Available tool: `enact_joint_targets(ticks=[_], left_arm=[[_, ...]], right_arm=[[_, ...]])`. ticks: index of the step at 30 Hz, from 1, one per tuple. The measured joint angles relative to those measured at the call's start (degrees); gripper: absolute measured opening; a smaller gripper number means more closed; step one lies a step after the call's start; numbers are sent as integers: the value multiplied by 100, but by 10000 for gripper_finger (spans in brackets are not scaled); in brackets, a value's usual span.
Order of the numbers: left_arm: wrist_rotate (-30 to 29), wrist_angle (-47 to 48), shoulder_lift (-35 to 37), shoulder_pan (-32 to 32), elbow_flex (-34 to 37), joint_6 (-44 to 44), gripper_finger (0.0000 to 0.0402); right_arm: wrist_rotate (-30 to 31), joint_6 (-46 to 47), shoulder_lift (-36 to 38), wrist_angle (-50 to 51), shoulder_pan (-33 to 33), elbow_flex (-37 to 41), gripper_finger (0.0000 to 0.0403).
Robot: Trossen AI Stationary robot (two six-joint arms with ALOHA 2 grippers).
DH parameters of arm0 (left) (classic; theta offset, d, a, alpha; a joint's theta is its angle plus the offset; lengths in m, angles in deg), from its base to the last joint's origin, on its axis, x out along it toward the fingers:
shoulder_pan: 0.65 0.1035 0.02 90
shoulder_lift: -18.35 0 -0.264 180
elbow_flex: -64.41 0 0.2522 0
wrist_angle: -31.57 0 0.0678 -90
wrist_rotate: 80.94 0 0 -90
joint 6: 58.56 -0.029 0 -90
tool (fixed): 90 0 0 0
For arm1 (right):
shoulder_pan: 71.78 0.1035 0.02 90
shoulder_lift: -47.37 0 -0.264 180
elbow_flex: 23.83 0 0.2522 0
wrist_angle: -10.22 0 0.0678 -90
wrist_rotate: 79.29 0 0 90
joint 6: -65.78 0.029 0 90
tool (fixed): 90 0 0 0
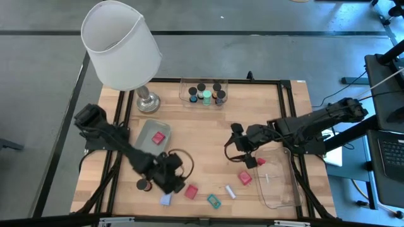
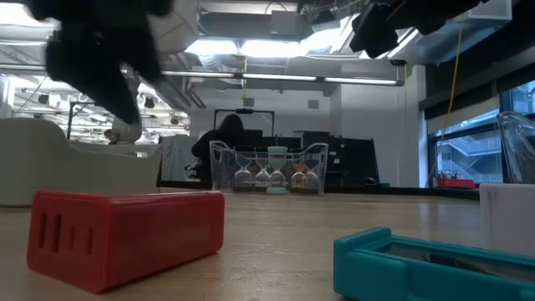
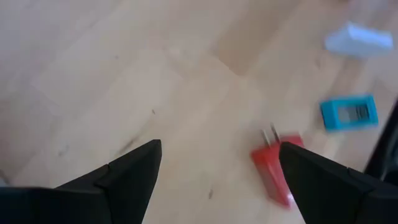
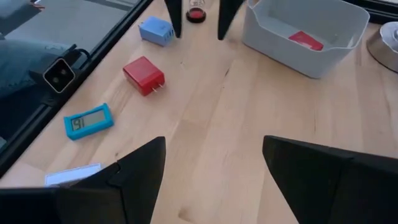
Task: Pick & Place Office items
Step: Put the blue charger adapter into the gray bin
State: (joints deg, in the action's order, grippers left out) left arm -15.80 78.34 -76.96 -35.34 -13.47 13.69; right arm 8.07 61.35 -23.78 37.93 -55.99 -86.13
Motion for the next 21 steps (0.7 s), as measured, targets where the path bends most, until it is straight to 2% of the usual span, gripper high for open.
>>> enact_joint_targets(ticks=[5,8,14,17,21], left_arm=[[-100,-328,-63,-381,0,-262,322],[-158,-657,-61,-412,-2,-362,322],[-674,-1076,-59,-346,0,-856,322],[-559,-1046,-27,-234,0,179,322],[249,-917,-24,-100,0,1484,322]], right_arm=[[240,101,0,-35,97,0,272],[370,239,0,-42,97,0,272],[525,346,-2,-67,97,0,272],[523,420,-2,-67,97,0,272],[523,355,-2,-67,97,0,272]])
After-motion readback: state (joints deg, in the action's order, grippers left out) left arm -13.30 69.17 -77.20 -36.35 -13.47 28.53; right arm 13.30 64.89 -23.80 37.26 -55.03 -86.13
